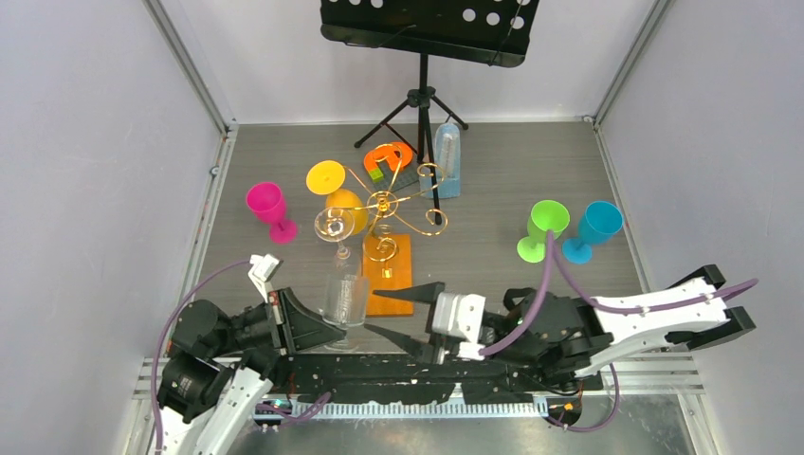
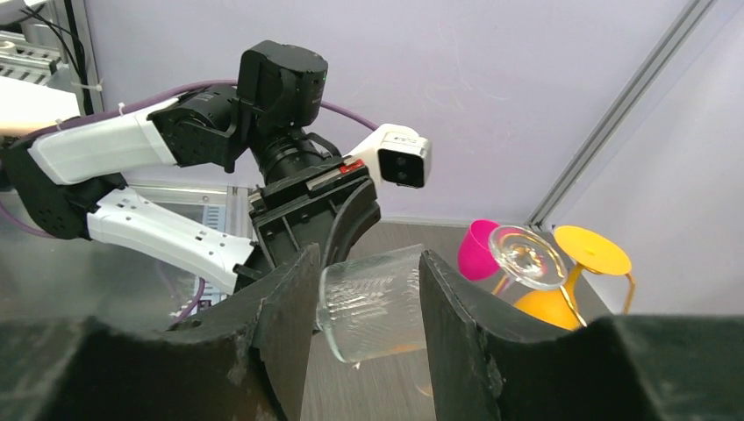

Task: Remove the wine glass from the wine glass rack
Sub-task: Place the wine glass at the center of the board.

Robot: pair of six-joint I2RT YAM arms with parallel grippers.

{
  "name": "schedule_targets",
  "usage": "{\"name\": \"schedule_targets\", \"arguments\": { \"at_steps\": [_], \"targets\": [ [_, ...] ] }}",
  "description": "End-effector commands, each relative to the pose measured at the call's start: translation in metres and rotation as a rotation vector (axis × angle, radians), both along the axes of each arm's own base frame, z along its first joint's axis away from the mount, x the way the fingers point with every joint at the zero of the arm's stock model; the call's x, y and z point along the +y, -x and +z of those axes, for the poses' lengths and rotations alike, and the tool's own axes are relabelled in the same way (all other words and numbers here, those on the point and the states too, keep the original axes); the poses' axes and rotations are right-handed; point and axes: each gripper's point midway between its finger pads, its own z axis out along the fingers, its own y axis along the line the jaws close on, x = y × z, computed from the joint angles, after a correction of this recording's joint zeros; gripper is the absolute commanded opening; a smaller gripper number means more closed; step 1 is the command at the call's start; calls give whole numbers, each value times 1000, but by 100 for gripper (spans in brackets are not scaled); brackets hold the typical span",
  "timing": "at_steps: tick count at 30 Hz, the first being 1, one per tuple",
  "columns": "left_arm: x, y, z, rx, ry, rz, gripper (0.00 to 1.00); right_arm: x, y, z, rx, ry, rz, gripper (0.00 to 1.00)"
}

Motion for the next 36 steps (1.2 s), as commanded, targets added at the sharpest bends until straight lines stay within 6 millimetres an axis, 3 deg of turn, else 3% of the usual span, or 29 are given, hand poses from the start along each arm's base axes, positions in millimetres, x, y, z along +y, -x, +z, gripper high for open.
{"name": "schedule_targets", "arguments": {
  "at_steps": [1, 4, 5, 10, 14, 20, 27, 36],
  "targets": [
    [4, 19, 0, -162, -83, -89, 0, -32, -10, 14, 71, 94, -18, 53],
    [6, 24, -8, -205, -133, -129, 0, -44, -16, 25, 142, 132, -33, 54],
    [6, 27, -10, -218, -140, -145, 0, -46, -17, 16, 145, 179, -35, 54],
    [12, 39, -12, -316, -178, -194, 0, -50, -13, 13, 216, 251, 47, 54],
    [20, 55, -2, -416, -185, -228, 0, -43, -8, 1, 279, 330, 138, 54],
    [31, 71, 4, -504, -214, -285, 0, -25, 18, -17, 308, 444, 337, 56],
    [38, 70, 0, -546, -297, -328, 0, -4, 42, -23, 306, 507, 517, 59],
    [37, 64, -7, -553, -351, -355, 0, 17, 49, -28, 310, 519, 583, 59]
  ]
}}
